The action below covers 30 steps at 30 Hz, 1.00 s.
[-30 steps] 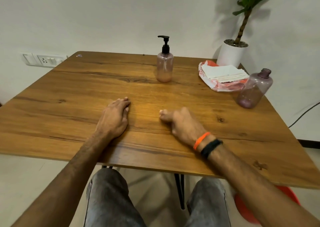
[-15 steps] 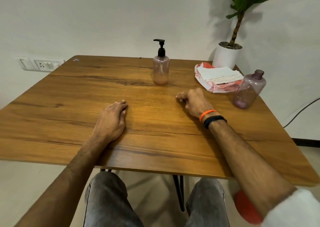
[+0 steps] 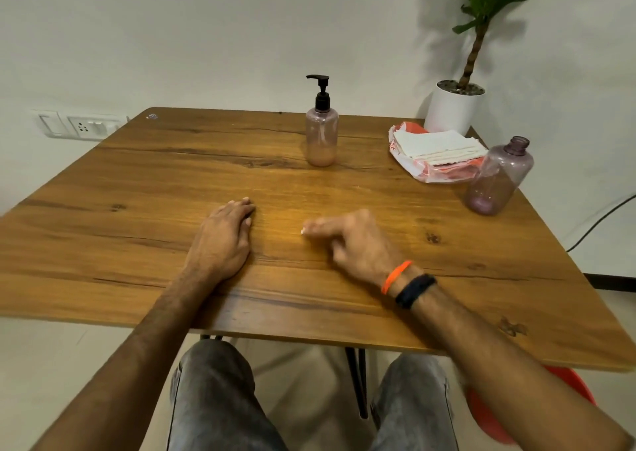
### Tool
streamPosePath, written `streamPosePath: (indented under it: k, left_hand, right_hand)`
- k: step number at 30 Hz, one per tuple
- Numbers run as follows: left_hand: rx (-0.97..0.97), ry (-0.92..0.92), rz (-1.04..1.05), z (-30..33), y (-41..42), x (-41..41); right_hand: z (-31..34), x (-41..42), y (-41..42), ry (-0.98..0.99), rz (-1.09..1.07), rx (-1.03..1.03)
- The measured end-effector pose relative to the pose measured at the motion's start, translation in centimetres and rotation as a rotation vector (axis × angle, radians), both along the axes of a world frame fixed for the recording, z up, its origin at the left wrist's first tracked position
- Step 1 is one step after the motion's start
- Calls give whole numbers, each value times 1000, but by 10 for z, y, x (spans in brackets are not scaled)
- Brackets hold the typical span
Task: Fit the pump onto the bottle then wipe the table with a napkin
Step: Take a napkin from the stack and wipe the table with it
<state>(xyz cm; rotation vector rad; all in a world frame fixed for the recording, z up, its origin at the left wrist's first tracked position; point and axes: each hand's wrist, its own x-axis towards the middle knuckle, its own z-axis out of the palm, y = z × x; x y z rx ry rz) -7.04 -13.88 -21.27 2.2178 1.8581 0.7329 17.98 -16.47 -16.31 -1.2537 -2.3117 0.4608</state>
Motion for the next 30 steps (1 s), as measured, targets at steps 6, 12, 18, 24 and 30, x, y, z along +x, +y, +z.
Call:
streamPosePath:
  k: [6,12,18,24,30]
  left_hand:
    - [0,-1,-9,2,-3,1]
    - [6,-4,-4,2,-4,2]
    - [3,-12,4,4,-2,3]
    - [10,-7,34,7,-5,8]
    - [0,-27,22,10,-8,9]
  right_hand:
    - [-8,31,89,18,-455,25]
    - [-19,22,104,-139,-435,-75]
    - [-23,-37,36,-237,19,32]
    - [-11,-39,29,-83,105,53]
    - [-7,-10,121,-109,-359,21]
